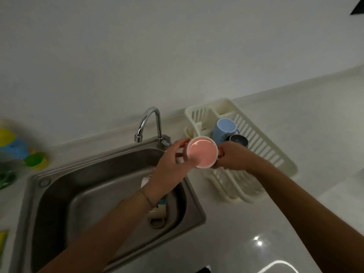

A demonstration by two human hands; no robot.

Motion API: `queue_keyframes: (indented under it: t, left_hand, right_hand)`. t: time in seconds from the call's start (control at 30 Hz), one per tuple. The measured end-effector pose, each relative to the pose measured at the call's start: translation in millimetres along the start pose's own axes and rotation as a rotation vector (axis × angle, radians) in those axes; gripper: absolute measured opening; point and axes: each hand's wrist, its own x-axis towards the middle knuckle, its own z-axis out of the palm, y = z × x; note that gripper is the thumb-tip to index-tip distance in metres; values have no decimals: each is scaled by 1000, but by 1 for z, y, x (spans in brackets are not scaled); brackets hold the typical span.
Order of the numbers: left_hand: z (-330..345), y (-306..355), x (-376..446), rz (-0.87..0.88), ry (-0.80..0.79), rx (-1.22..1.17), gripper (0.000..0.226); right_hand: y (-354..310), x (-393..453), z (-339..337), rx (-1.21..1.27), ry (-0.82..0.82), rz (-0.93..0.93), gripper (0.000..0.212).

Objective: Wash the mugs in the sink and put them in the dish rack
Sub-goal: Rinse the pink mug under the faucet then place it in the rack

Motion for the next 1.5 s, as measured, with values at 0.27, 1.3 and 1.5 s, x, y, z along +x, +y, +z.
queue_keyframes:
  t: [0.27,1.3,1.5]
  left_hand:
    - [105,27,54,235,-18,358,104]
    - [257,-26,98,-197,78,375,100]
    - [258,-25,98,-219,73,330,99]
  right_hand:
    - [94,10,-63,25,-109,40,24]
    - [195,36,-28,-231,19,-14,27]
    - [196,36,-25,-278,-2,12,17]
